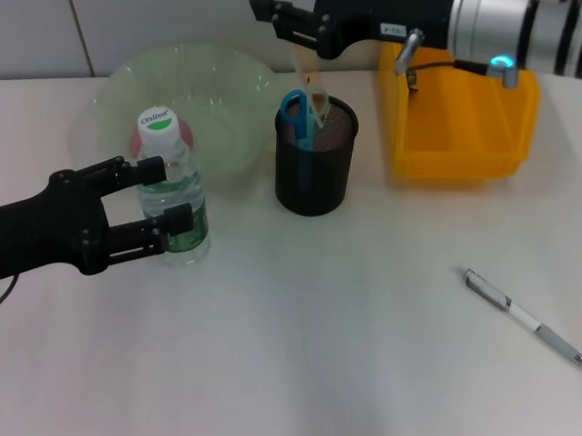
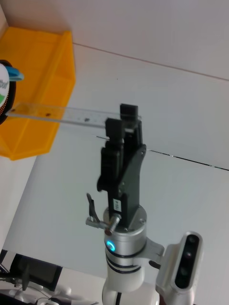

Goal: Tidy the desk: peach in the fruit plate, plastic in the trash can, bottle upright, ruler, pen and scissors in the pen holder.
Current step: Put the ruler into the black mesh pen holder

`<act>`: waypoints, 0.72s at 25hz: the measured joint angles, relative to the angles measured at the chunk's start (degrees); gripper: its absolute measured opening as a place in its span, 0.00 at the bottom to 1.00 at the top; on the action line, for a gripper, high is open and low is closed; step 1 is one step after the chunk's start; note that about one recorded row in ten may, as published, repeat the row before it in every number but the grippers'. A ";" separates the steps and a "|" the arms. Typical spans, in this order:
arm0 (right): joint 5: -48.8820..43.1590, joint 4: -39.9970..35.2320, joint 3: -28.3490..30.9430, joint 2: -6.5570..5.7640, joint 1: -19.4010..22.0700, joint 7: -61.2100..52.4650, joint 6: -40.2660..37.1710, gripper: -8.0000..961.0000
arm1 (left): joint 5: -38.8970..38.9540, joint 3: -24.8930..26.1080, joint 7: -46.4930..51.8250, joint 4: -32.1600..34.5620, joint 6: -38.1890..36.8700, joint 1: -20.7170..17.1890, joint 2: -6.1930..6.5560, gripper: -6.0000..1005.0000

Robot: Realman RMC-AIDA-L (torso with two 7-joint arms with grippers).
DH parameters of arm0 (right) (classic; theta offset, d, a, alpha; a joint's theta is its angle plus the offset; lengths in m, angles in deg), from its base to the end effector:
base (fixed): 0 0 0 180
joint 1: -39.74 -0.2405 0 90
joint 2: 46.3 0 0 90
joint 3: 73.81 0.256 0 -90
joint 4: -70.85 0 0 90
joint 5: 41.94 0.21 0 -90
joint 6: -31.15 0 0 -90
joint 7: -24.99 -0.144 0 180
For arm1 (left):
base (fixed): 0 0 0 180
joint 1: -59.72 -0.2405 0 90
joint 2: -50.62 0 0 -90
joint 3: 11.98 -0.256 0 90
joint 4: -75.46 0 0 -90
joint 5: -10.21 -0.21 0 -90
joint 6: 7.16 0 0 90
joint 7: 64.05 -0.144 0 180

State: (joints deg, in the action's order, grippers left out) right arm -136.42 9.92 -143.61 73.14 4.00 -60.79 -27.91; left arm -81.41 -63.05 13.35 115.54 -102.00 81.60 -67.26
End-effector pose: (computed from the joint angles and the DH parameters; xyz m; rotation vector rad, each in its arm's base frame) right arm 0.1136 0.4157 0.0153 -2.4946 0.0706 0.6660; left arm -0.2522 0.3026 0.0192 -2.6298 -0.5462 -1.0526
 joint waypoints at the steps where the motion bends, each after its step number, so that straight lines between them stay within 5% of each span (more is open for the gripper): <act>1: 0.83 0.81 -0.55 0.00 -0.07 0.74 0.73 0.41 | -0.03 0.00 0.01 0.00 -0.03 0.00 0.00 0.80; 18: 11.42 13.00 -1.20 0.00 -0.65 10.90 3.21 0.42 | -0.18 0.47 0.03 0.00 -1.23 -0.26 0.01 0.80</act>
State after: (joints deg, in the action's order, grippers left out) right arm -125.00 22.91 -144.81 73.14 3.35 -49.88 -24.69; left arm -81.58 -62.57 13.38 115.54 -103.23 81.33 -67.24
